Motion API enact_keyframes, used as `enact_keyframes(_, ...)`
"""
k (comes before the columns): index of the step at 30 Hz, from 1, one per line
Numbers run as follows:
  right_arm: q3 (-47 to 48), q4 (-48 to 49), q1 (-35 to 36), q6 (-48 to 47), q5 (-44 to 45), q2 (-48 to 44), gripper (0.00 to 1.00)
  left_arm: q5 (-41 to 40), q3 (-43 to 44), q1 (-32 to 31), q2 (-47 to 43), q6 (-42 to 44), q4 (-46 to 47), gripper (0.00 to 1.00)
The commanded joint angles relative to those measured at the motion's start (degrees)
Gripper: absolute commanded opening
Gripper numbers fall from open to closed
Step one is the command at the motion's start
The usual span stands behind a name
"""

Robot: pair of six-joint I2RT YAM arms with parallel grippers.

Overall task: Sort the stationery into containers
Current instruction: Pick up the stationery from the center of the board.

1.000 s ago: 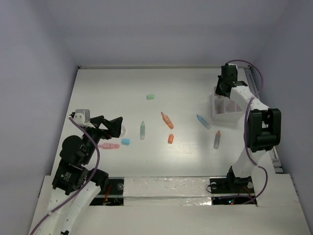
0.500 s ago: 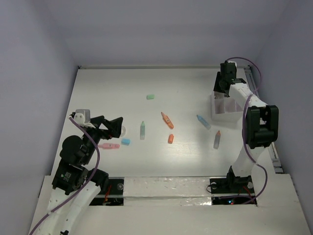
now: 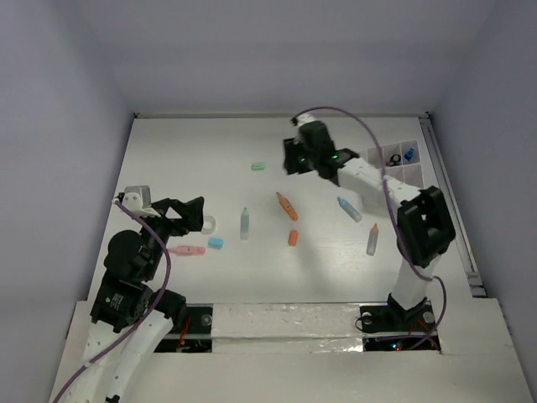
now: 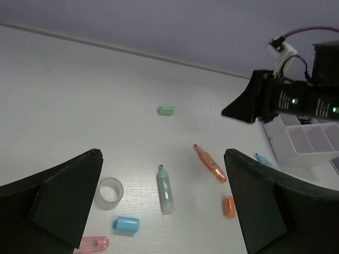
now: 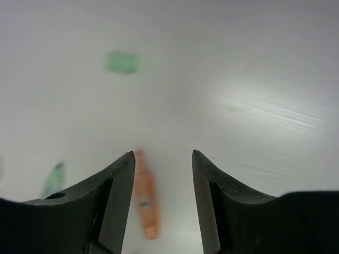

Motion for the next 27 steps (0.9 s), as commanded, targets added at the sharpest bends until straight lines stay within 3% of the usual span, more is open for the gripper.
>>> enact_keyframes(1, 3.5, 3.8, 10.0, 2.4, -9.0, 5.4, 0.53, -6.0, 2.5, 0.8, -1.4, -0.8, 0.4, 0.99)
enact_keyframes(7, 14.9, 4.6, 22.1, 3.6, -10.8, 15.3, 0.55, -14.2, 3.5, 2.1, -3.4, -2.7, -2.2, 0.99)
enact_keyframes(13, 28.8, -2.6, 28.3, 2.2, -8.3, 27.2, 0.54, -12.2, 2.7, 2.6, -3.8, -2.6, -1.0, 0.99)
enact_keyframes(19, 36.3, -7.7, 30.3, 1.1, -4.0, 34.2, 0.53, -10.5, 2.4, 2.6, -3.5, -2.3, -0.6, 0.99)
enact_keyframes(27, 37.4, -9.9, 31.4, 0.1, -1.0, 36.6, 0.46, -9.8, 2.3, 2.6, -3.9, -2.3, -0.4, 0.99)
